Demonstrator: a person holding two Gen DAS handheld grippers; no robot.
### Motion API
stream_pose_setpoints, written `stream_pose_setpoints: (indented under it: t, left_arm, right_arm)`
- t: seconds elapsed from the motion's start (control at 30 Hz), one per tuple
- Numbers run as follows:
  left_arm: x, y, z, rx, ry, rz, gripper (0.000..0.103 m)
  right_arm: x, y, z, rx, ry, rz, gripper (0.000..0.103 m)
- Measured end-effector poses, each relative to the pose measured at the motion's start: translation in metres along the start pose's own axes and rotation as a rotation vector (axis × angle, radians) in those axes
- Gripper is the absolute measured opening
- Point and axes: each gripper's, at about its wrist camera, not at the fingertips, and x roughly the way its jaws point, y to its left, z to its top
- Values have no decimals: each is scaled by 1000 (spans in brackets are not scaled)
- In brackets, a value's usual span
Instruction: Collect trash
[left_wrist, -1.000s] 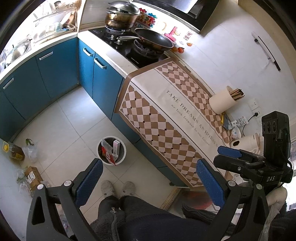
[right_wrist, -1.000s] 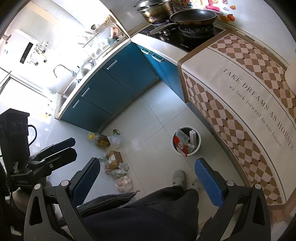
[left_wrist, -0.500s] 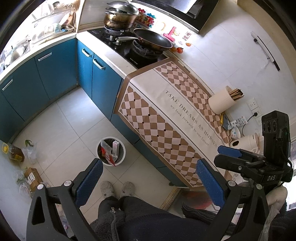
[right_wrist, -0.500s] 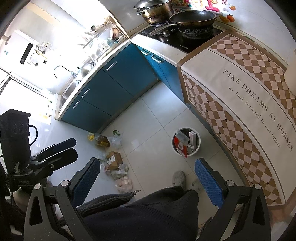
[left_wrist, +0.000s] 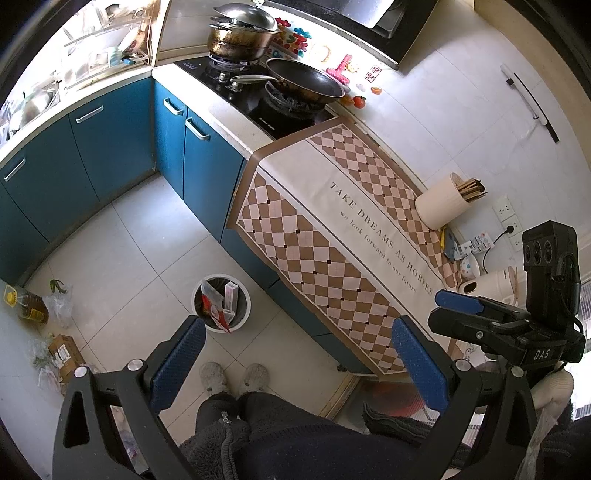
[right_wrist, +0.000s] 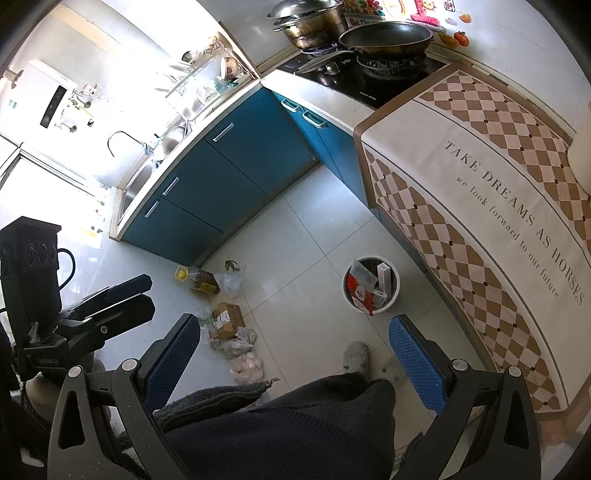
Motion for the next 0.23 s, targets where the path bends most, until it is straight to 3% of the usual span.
stream_pose_setpoints:
  t: [0.23]
  left_arm:
    - [-1,-3,8,4,-11,-6,103]
  right_arm:
    - [-1,0,1,0,-2,-1,103]
